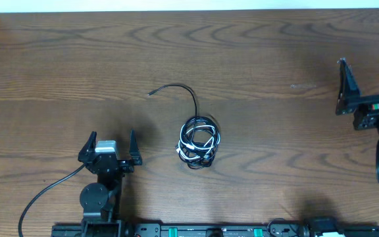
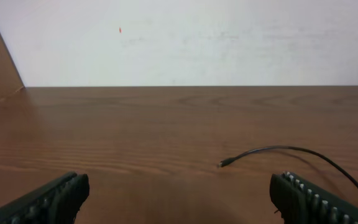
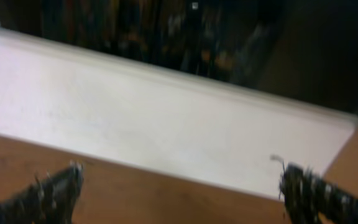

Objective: Untangle cables

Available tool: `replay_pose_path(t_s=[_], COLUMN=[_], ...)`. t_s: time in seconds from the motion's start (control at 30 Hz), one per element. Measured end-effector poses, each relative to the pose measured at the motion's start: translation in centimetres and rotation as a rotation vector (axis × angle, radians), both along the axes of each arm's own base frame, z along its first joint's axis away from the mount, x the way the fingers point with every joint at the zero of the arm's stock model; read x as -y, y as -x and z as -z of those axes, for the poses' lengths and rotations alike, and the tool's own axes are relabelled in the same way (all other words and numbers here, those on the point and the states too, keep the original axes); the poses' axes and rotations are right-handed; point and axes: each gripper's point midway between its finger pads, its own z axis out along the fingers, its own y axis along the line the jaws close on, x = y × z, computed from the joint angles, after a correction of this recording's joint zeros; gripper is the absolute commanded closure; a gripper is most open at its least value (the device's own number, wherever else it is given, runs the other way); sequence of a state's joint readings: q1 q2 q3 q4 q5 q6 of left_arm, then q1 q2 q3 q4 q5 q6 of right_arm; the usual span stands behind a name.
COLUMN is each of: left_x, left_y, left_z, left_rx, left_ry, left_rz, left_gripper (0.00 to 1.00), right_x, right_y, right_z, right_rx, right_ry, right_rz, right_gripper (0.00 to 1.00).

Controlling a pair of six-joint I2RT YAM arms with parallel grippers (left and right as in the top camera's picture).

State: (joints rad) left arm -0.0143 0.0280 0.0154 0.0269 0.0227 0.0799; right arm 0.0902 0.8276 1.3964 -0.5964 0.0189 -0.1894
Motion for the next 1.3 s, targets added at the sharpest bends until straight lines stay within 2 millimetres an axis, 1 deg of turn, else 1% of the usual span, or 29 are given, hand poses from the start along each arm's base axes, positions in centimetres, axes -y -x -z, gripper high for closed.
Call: replay_pose_path(t_s=[0.1,0.13,0.2,0.37,0.47,0.57,0.67,0.77,0.83,0.93,1.07,1.17,1.3], left_x=[0.0,0.0,0.0,0.0,0.0,-0.1,0.0,0.0,0.0,0.0,-0.2,-1.0,-2.5], left_y=[-0.1,-0.1,-0.1,-0.1,-0.3,-0.9,-1.9,-2.7,-3.4,-4.0,-4.2,-4.4,-4.9], left_z=[0.1,-0.2,-1.5,-7.6,-10.7,-12.5,-13.1,-14.0,-15.1,-17.4,-20.6,-22.6,-25.1], left_rx=[-0.011,-0.007,0.019,0.143,0.167,0.128,0.021,-0.041,-0.071,-0.090,-0.109,-0.121,-0.132], left_ry=[0.000,0.000,0.000,0.002,-0.003,-0.029,-0.060,-0.083,-0.103,-0.140,-0.180,-0.198,-0.246], left_rz=[0.000,0.000,0.000,0.000,-0.003,-0.004,-0.001,0.003,0.007,0.012,0.004,-0.039,-0.120], left_gripper=[0.02,0.02,0.02,0.02,0.02,0.02,0.02,0.02,0.02,0.02,0.02,0.02,0.02], right_x=[0.0,0.0,0.0,-0.1,-0.2,-0.2,-0.2,-0.2,-0.2,-0.2,-0.2,-0.2,-0.2], right_y=[-0.1,-0.1,-0.3,-1.6,-2.1,-2.1,-1.9,-1.9,-1.9,-1.9,-1.8,-1.9,-2.5], right_z=[0.0,0.0,0.3,1.3,1.8,1.8,1.8,1.8,1.9,2.0,2.2,2.4,2.9], right_rx=[-0.051,-0.069,-0.103,-0.154,-0.174,-0.174,-0.175,-0.176,-0.178,-0.183,-0.192,-0.200,-0.220], right_ry=[0.004,0.006,0.009,0.014,0.015,0.015,0.016,0.016,0.016,0.016,0.017,0.019,0.024], right_rz=[0.000,0.000,0.000,0.000,0.000,0.001,0.001,0.000,0.001,0.001,0.001,0.001,0.000], right_gripper=[0.01,0.01,0.01,0.01,0.01,0.01,0.01,0.01,0.01,0.01,0.01,0.01,0.01])
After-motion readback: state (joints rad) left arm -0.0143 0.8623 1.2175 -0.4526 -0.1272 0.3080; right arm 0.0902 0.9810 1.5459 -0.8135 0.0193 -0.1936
